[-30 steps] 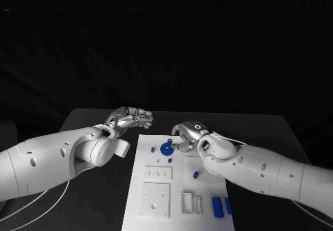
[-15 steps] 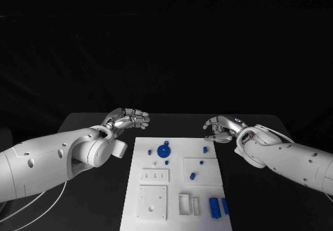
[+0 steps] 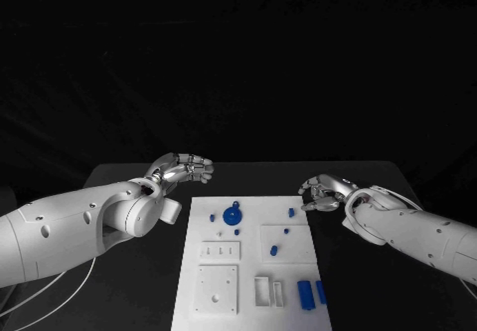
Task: Assemble the parts on the task board
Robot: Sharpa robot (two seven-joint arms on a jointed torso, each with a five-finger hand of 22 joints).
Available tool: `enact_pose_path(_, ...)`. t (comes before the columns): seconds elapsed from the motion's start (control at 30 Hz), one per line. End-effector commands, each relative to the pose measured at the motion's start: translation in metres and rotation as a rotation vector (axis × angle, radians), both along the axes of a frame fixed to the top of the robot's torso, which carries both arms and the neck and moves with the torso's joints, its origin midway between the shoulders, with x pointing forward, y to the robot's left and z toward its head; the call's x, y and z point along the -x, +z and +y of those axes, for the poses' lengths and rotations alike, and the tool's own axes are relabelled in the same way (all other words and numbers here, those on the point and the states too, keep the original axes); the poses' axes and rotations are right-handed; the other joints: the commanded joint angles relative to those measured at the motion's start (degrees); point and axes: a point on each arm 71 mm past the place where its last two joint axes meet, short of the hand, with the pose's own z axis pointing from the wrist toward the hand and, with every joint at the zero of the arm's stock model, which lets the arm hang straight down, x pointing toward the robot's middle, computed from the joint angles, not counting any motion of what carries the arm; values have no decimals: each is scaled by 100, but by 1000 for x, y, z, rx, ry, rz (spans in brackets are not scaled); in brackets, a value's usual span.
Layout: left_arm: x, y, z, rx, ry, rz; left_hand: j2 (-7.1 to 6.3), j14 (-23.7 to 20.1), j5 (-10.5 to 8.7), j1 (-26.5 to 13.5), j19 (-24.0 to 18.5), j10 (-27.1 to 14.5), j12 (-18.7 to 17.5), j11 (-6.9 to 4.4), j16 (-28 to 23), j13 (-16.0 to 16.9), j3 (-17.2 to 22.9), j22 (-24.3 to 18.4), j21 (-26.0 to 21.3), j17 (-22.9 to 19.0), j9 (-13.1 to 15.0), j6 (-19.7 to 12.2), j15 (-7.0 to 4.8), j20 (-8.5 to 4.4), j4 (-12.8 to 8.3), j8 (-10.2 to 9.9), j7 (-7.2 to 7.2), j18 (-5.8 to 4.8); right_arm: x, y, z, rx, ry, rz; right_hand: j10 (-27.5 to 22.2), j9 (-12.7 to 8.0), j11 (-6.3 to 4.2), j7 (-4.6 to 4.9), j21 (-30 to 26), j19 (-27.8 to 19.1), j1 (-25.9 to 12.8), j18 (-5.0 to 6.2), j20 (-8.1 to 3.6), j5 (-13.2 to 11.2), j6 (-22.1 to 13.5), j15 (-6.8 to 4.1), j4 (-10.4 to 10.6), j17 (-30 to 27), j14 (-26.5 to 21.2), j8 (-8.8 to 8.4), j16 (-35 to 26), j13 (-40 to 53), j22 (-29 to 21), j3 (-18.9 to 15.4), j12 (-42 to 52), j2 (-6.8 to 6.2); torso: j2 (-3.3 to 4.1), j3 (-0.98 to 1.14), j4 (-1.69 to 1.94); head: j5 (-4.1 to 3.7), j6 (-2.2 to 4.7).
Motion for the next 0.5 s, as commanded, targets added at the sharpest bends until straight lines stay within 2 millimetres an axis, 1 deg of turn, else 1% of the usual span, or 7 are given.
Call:
enact_pose_path(0.03, 0, 1, -2, 12, -20, -6, 18, -16, -23, -18, -14, 25, -19, 19, -2, 9, -9, 124, 27, -9, -7, 26, 16, 5, -28, -31, 39, 30, 1, -5, 0, -14, 28, 32, -40, -9, -8, 71, -17, -40, 71, 583, 3, 38, 32, 7, 3, 8, -32, -31, -20, 8, 113, -46, 5, 2, 1, 0, 3, -3, -27)
enact_pose_path(0.07, 0, 1, -2, 12, -19, -7, 18, -16, -23, -18, -14, 25, -19, 19, -2, 9, -9, 124, 27, -10, -7, 26, 16, 5, -28, -31, 39, 30, 1, -6, 0, -13, 27, 33, -41, -10, -7, 71, -17, -42, 75, 583, 6, 43, 31, 8, 3, 9, -33, -32, -21, 8, 113, -50, 5, 3, -1, -5, 2, -4, -30)
enact_pose_path(0.1, 0, 1, -2, 12, -19, -6, 18, -16, -23, -19, -14, 25, -20, 19, -2, 9, -9, 124, 27, -10, -7, 25, 16, 5, -28, -31, 39, 30, 1, -8, 0, -13, 25, 35, -43, -11, -7, 72, -18, -45, 79, 583, 8, 48, 30, 8, 4, 9, -34, -33, -22, 8, 113, -54, 5, 5, 1, 0, -2, -6, -37)
enact_pose_path(0.17, 1, 1, -1, 11, -17, -6, 18, -17, -23, -20, -15, 25, -20, 19, -2, 9, -9, 124, 27, -10, -7, 25, 16, 6, -28, -31, 39, 29, 2, -15, 1, -11, 22, 45, -45, -12, -6, 73, -18, -47, 82, 583, 10, 53, 27, 9, 4, 11, -35, -36, -23, 8, 113, -60, 5, 6, 2, -1, -10, -2, -42)
enact_pose_path(0.23, 1, 1, -1, 11, -17, -6, 17, -17, -23, -21, -15, 25, -21, 19, -3, 9, -10, 124, 27, -10, -7, 25, 17, 6, -29, -31, 39, 29, 4, -21, 2, -12, 22, 53, -47, -13, -5, 73, -17, -50, 81, 583, 14, 58, 24, 10, 6, 13, -36, -38, -24, 8, 113, -68, 5, 10, 3, -8, -17, 11, -48)
enact_pose_path(0.43, 0, 1, -6, 14, -27, -5, 16, -18, -24, -22, -16, 25, -23, 19, -3, 10, -10, 124, 27, -11, -7, 25, 17, 6, -30, -32, 40, 29, 7, -30, 12, 10, 39, 42, -56, -18, -1, 78, -17, -58, 87, 583, 24, 73, 17, 14, 10, 19, -38, -46, -29, 8, 111, -87, 5, 54, -4, -19, 10, 12, -85)
enact_pose_path(0.5, 1, 1, -7, 15, -31, -5, 16, -19, -24, -23, -17, 25, -24, 19, -3, 10, -10, 124, 27, -11, -8, 24, 17, 6, -30, -32, 40, 29, 9, -34, 16, 8, 43, 47, -57, -20, -1, 78, -17, -62, 134, 583, 30, -3, 29, 15, 9, 25, -36, -44, -33, 7, 110, -69, 6, 81, -5, -22, 21, 10, -92)
